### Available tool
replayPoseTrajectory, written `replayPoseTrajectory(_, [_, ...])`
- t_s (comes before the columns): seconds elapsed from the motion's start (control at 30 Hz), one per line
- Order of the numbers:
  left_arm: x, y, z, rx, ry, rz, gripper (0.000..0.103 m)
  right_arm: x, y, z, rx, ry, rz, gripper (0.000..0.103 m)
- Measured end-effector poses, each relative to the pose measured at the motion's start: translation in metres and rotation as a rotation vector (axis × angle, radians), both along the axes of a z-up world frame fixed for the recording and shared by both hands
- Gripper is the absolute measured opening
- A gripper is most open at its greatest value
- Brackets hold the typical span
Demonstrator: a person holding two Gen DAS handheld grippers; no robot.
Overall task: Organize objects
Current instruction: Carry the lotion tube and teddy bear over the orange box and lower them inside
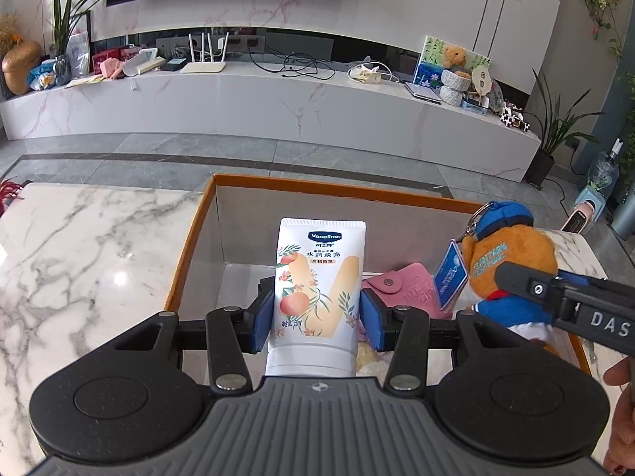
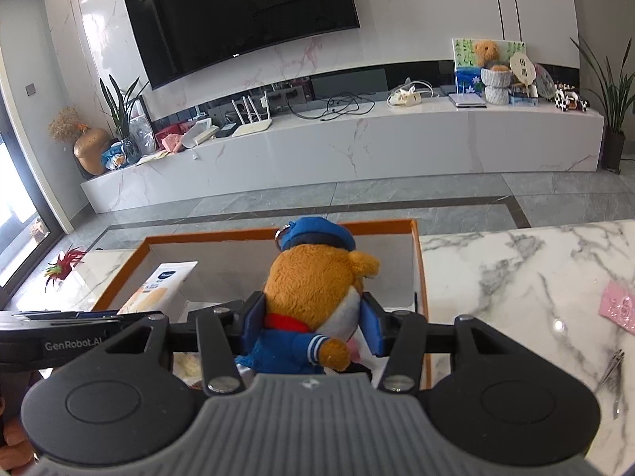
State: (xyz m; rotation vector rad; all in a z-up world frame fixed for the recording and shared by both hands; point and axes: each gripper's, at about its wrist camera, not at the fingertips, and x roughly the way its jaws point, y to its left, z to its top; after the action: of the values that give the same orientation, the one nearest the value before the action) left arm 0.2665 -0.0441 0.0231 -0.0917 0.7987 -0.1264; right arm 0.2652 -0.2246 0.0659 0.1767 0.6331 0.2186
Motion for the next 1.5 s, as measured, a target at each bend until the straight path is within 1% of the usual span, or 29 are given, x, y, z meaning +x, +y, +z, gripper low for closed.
replayPoseTrajectory(0.13, [0.005,0.000,-0.003,-0.002,0.008,0.011,0.054,0.007,0.003,-0.006,0.000,0.011,-0.008,0.053])
replayPoseTrajectory(0.27, [0.009,0.001,-0.006,-0.002,0.014,0.019,0.054,0.013,0.010,-0.010,-0.029,0.014,-0.014,0.053])
replayPoseTrajectory(0.43, [0.014,-0.002,-0.012,0.017,0.032,0.021,0.054,0.019,0.015,-0.015,-0.017,0.028,-0.021,0.053])
replayPoseTrajectory(0.57, [0.016,-0.004,-0.018,0.017,0.051,0.019,0.054,0.024,0.018,-0.019,-0.015,0.043,-0.033,0.052])
replayPoseTrajectory(0.7, [0.018,-0.007,-0.023,0.039,0.062,0.017,0.054,0.028,0.018,-0.019,-0.026,0.057,-0.049,0.052])
replayPoseTrajectory(0.77, [0.019,-0.007,-0.024,0.036,0.068,0.019,0.054,0.029,0.018,-0.019,-0.026,0.065,-0.051,0.052])
replayPoseTrajectory(1.13, [0.023,-0.006,-0.027,0.050,0.088,0.023,0.054,0.033,0.023,-0.023,-0.118,0.110,-0.063,0.052])
replayPoseTrajectory(1.5, [0.023,-0.006,-0.028,0.060,0.091,0.021,0.053,0.034,0.030,-0.026,-0.182,0.120,-0.037,0.052])
